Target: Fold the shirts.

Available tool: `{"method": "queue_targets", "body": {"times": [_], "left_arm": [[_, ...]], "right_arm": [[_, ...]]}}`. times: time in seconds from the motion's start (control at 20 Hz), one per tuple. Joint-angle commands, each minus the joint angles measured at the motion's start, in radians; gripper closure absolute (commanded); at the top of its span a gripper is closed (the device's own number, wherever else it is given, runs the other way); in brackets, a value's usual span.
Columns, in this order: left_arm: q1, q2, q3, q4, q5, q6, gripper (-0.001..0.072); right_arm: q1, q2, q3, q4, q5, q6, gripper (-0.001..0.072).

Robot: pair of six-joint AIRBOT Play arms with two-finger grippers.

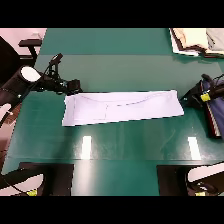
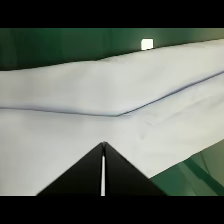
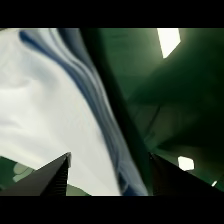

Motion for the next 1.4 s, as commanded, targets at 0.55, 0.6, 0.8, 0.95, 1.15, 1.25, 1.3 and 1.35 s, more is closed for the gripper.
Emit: {"method": "queue_targets", "body": {"times": [0.55, 0.6, 0.8, 0.95, 1.15, 1.25, 1.3, 1.35], "left_arm": [[-0.346, -0.4, 0.283, -0.057, 0.114, -0.002, 0.0682], [-0.367, -0.443, 0.331, -0.061, 0.108, -0.002, 0.0682], [-0.438, -0.581, 0.48, -0.068, 0.08, -0.001, 0.0682], [-0.452, -0.62, 0.494, -0.077, 0.081, -0.008, 0.0682], [-0.452, -0.624, 0.494, -0.076, 0.09, -0.008, 0.0682], [-0.447, -0.621, 0.497, -0.074, 0.086, -0.008, 0.0682], [-0.438, -0.616, 0.504, -0.073, 0.072, -0.008, 0.0682], [-0.421, -0.603, 0.521, -0.07, 0.041, -0.008, 0.0682]], "right_arm": [[0.11, 0.254, -0.066, 0.266, -0.092, -0.1, 0.0697], [0.119, 0.295, -0.066, 0.307, -0.096, -0.1, 0.0697], [0.226, 0.404, 0.015, 0.334, -0.089, -0.072, 0.0698], [0.323, 0.421, 0.124, 0.332, -0.084, -0.032, 0.0697], [0.444, 0.42, 0.218, 0.332, -0.091, -0.003, 0.0697], [0.497, 0.42, 0.239, 0.332, -0.103, 0.006, 0.0697], [0.521, 0.42, 0.239, 0.333, -0.111, 0.006, 0.0697], [0.542, 0.42, 0.239, 0.332, -0.118, 0.006, 0.0697]]}}
